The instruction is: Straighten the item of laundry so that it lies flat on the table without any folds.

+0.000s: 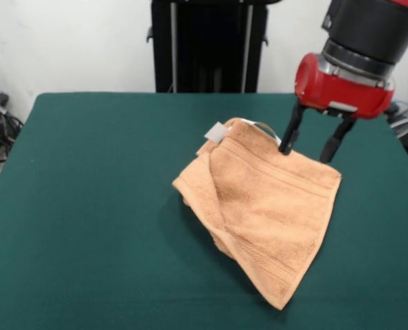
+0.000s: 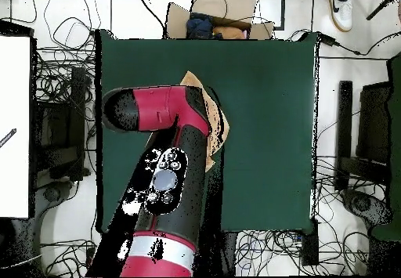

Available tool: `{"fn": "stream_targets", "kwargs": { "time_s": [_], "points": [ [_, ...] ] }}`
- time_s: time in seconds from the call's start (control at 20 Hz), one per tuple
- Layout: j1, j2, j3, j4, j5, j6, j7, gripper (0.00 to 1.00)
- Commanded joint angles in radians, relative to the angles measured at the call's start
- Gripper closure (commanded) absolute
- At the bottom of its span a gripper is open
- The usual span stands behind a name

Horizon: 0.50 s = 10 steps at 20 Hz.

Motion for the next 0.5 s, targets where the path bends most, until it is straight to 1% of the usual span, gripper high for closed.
{"fn": "stream_targets", "kwargs": {
  "time_s": [0.05, 0.5],
  "points": [
    [-0.002, 0.06, -0.036, 0.139, -0.02, -0.118, 0.288, 0.0],
    [-0.01, 0.113, -0.043, 0.14, 0.001, -0.197, 0.268, 0.0]
  ]
}}
